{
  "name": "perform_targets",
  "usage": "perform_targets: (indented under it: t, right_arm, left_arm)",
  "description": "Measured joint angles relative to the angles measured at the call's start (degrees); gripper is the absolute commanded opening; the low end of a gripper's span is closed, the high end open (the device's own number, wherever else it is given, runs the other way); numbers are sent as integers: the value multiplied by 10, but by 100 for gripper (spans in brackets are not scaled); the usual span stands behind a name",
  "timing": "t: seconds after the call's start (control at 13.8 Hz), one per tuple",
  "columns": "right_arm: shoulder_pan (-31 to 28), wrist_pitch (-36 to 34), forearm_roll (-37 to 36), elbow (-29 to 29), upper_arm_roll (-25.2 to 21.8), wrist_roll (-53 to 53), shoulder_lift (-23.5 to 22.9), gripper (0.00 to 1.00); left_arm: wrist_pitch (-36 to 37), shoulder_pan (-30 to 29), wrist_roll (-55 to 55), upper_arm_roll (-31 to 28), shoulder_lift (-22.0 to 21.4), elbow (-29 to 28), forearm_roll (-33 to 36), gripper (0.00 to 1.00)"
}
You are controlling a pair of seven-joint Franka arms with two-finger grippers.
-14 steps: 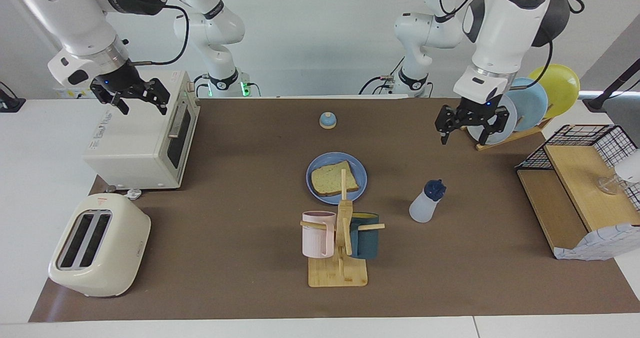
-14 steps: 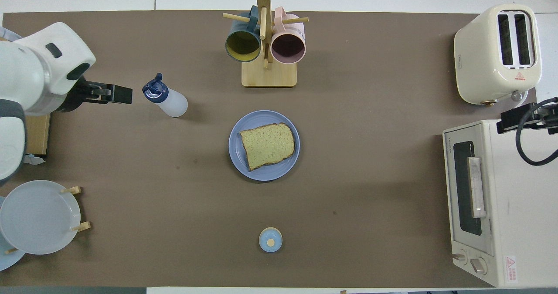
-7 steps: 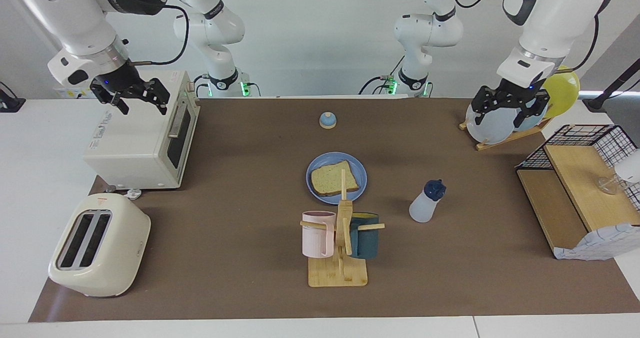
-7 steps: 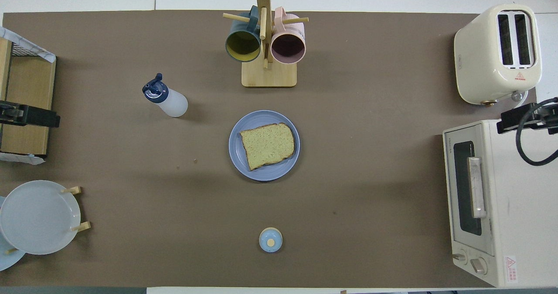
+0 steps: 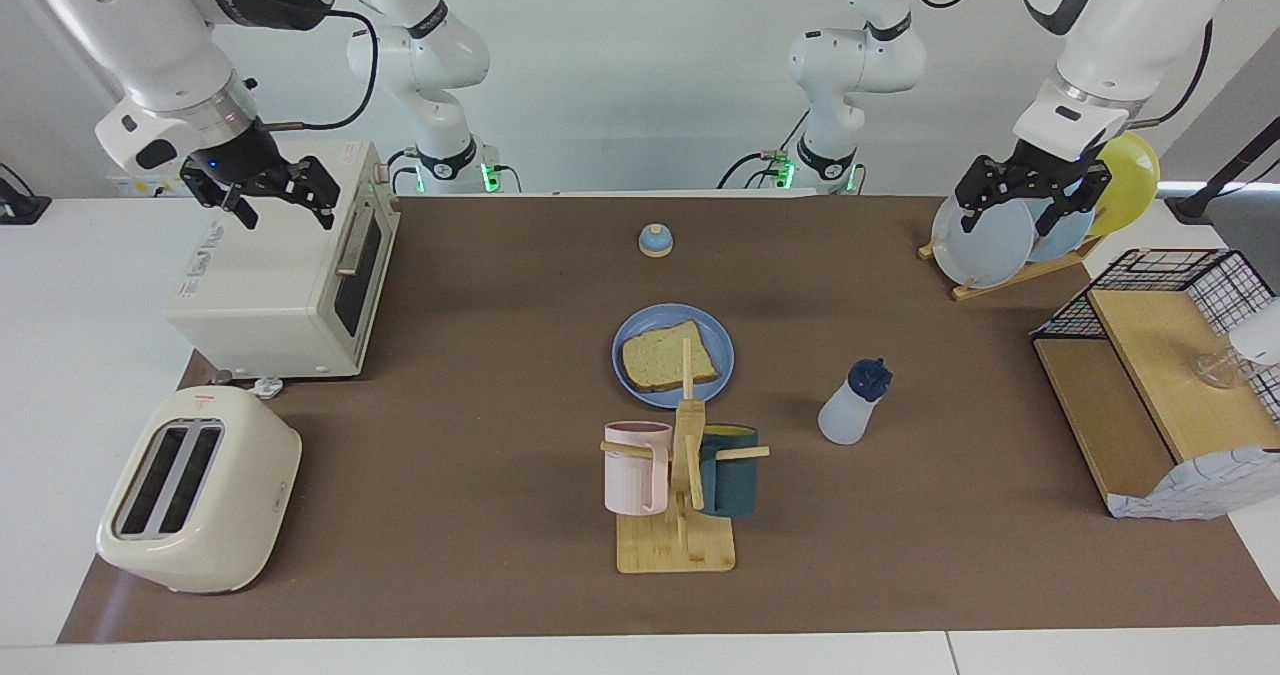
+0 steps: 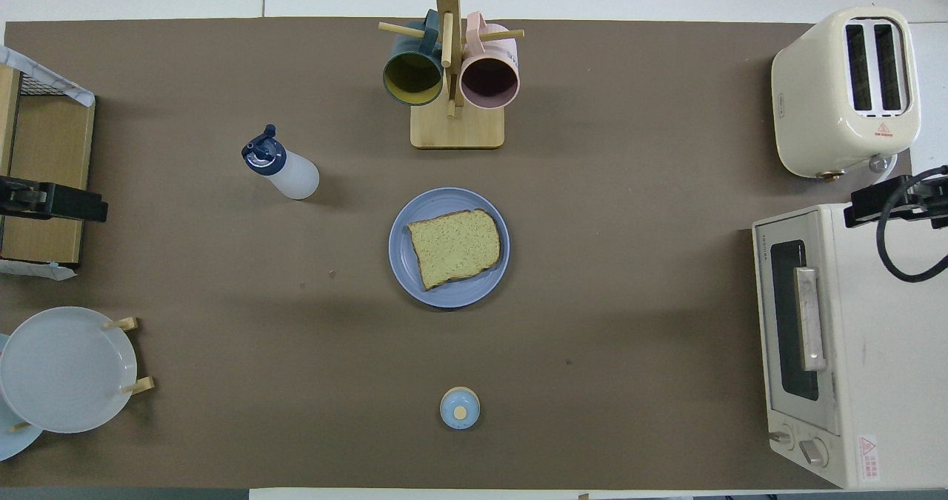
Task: Put bread on plate and add seasoning
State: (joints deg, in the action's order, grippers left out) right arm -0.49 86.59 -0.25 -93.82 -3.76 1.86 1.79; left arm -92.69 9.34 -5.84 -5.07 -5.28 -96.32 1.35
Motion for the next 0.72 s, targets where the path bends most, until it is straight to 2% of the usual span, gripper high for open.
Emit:
perform_targets:
  t: [0.29, 0.72]
  right_arm:
    - [0, 0, 0, 0, 0, 0, 0, 100]
    - [0, 0, 0, 0, 0, 0, 0, 100]
  left_arm:
    - [79, -35, 1, 28, 24, 68, -17, 100]
    - [80, -40, 13, 27, 32, 75, -28, 100]
